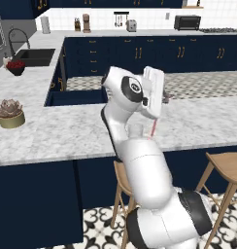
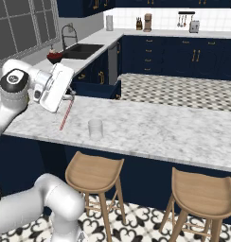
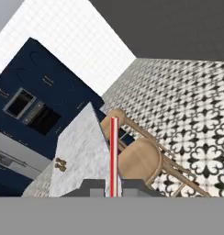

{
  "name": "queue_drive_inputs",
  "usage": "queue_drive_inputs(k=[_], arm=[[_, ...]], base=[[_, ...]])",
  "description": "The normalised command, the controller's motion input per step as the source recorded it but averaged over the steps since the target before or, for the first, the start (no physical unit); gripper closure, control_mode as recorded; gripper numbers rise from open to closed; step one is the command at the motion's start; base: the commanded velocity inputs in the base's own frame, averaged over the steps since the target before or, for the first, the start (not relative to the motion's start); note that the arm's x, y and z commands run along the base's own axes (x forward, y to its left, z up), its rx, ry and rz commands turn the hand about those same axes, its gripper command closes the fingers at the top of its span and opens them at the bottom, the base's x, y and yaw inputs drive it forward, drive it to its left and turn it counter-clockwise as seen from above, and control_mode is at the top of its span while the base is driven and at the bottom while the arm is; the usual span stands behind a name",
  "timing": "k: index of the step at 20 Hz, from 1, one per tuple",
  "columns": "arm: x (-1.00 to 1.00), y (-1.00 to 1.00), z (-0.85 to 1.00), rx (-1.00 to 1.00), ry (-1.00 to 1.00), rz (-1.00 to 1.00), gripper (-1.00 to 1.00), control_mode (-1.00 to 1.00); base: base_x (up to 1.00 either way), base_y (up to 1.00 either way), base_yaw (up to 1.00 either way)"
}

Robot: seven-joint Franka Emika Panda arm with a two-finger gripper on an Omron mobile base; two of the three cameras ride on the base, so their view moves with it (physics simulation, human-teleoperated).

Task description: Take a straw from the drawer in front and place it inside the glass cup on the dining counter.

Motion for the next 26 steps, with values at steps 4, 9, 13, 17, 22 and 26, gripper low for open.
queue_drive_inputs(k=[4, 9, 13, 17, 22, 26], arm=[[0.74, 0.0, -0.15, -0.23, 0.0, -0.25, 1.0, -1.0], [0.57, 0.0, -0.48, -0.11, -0.08, -0.15, 1.0, -1.0], [0.33, 0.0, -0.7, 0.0, -0.43, -0.1, 1.0, -1.0], [0.27, 0.0, -0.63, 0.0, -0.62, -0.05, 1.0, -1.0], [0.26, 0.0, -0.69, -0.04, -0.7, 0.0, 1.0, -1.0], [0.46, 0.0, -0.79, 0.0, -0.67, 0.0, 1.0, -1.0]], base=[[0.0, 0.0, 0.0], [0.0, 0.0, 0.0], [0.0, 0.0, 0.0], [0.0, 0.0, 0.0], [0.0, 0.0, 0.0], [0.0, 0.0, 0.0]])
